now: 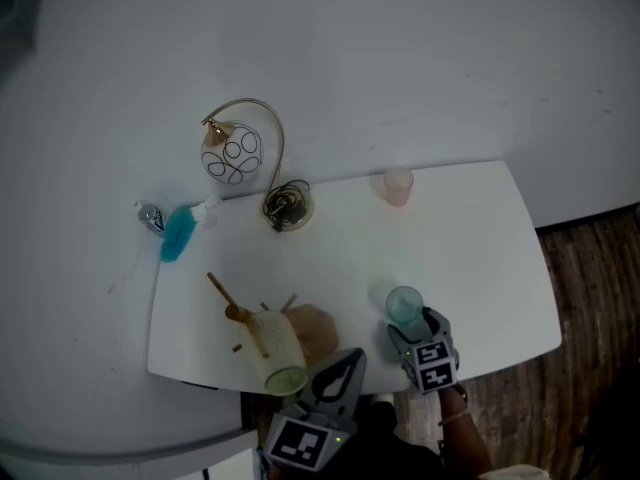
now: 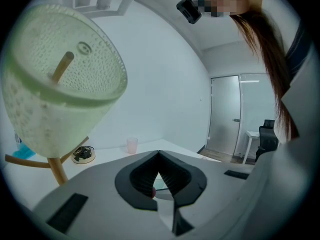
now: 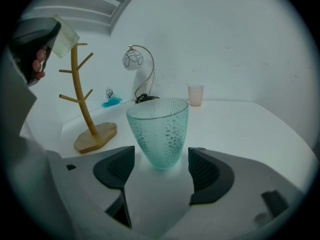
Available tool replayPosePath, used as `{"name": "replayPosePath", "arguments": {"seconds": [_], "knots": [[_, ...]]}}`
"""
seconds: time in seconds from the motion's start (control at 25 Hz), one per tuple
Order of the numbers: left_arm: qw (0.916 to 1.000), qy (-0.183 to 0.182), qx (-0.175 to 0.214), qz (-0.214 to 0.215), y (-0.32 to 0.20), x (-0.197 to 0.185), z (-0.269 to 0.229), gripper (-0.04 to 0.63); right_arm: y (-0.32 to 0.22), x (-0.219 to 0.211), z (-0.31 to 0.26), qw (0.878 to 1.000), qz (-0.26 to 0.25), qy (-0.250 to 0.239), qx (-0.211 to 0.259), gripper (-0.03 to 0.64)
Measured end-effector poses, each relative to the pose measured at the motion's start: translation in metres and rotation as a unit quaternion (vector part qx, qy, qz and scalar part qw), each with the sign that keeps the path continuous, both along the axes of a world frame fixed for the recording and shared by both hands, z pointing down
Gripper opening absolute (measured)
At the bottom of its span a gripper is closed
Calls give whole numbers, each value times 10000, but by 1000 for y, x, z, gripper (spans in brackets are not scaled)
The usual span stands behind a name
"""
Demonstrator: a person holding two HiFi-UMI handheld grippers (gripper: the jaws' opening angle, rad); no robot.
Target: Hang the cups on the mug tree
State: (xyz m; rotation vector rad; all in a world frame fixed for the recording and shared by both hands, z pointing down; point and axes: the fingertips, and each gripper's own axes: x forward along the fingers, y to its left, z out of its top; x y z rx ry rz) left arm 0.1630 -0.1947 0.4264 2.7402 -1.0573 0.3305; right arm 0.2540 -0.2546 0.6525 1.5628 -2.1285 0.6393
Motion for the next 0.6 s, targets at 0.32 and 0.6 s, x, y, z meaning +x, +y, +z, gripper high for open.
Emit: {"name": "replayPosePath", "arguments": {"seconds": [0.32, 0.6], "knots": [[10000, -41, -53, -5, -3, -1, 3, 0, -5, -1, 7, 10000, 4, 18, -94, 345], [10000, -59, -67, 35, -5, 1, 6, 0, -11, -3, 12, 9998, -56, 44, -183, 345]]}}
